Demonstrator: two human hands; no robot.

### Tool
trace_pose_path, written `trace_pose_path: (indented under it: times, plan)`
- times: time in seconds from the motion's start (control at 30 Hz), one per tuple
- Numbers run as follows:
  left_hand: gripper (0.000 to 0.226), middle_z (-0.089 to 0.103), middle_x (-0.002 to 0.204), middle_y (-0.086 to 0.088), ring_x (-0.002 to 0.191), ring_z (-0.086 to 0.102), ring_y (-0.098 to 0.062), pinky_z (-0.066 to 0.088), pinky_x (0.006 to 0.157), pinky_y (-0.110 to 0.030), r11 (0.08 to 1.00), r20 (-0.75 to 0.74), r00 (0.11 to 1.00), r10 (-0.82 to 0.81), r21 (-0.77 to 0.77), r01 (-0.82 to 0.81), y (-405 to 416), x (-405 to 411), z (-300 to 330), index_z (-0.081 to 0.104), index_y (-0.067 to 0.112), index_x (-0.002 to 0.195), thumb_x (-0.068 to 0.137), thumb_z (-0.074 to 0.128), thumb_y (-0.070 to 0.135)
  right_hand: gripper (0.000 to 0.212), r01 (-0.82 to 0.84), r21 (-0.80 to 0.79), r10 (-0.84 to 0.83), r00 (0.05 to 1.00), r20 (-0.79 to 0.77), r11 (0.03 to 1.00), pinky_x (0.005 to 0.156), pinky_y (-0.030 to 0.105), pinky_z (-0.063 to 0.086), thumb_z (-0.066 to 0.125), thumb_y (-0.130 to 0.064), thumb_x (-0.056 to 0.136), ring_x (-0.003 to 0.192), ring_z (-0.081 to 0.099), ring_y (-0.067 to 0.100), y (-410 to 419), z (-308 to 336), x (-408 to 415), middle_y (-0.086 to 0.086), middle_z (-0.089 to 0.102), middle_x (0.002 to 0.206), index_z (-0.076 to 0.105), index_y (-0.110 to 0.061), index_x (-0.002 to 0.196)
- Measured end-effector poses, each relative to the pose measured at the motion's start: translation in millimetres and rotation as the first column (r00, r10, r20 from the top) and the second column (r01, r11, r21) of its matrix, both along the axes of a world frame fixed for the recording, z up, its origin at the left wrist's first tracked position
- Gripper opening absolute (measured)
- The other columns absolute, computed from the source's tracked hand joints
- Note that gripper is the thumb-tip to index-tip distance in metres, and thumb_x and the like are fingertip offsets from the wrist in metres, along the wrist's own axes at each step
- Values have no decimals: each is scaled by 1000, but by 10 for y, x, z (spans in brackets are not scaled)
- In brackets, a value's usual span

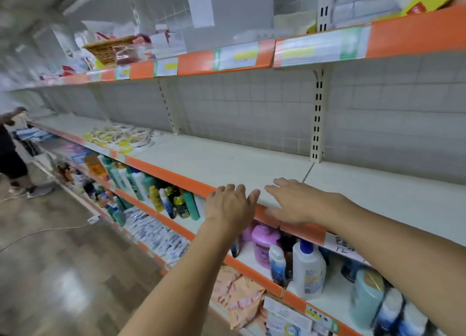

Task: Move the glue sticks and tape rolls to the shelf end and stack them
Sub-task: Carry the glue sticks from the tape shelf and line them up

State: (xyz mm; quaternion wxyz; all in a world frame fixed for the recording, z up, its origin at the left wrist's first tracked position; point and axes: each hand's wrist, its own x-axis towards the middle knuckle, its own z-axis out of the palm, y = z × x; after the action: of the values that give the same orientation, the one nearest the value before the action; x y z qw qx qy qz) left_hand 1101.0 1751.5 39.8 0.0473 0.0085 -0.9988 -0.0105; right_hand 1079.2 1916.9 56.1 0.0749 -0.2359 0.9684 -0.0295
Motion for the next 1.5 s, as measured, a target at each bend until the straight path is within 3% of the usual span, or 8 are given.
trace_pose_path:
  times: [0.33,0.57,0.77,1.2,1.5]
  plan:
    - [63,59,126,-8,119,52,-30,40,98,-43,982,15,982,187,-5,-187,-1134,-338,-12,57,15,120,100,18,60,72,-205,6,205,979,26,979,112,46,34,45,-61,94,139,35,32,-1246,-79,-730,12,33,154,30,-21,152]
    - [63,58,125,-10,119,50,-30,39,98,-42,955,7,955,297,0,-297,-2049,-741,18,57,15,124,101,19,59,70,-321,-7,321,946,36,947,110,45,36,49,-60,92,137,38,32,-2298,-115,-1297,11,35,152,31,-27,151]
    - [62,59,121,-10,116,52,-31,38,96,-43,932,5,932,362,-33,-362,-2933,-1298,147,58,13,118,101,19,58,64,-387,-28,387,922,17,922,102,44,41,51,-58,90,125,46,32,-3277,-63,-1988,9,47,133,40,-25,143]
    - [63,57,128,-11,121,49,-32,38,98,-43,883,44,882,468,2,-469,-4887,-2150,-59,57,13,121,100,19,58,62,-506,-16,506,862,27,863,101,44,42,53,-60,89,124,47,30,-5339,-225,-3030,7,47,132,45,-22,138]
    - [65,55,131,-13,124,48,-33,38,100,-45,907,75,905,420,-70,-415,-6544,-3012,67,52,13,128,100,17,60,53,-482,-104,486,874,20,870,99,44,44,56,-57,89,121,48,29,-7009,-228,-3759,7,50,129,48,-29,133]
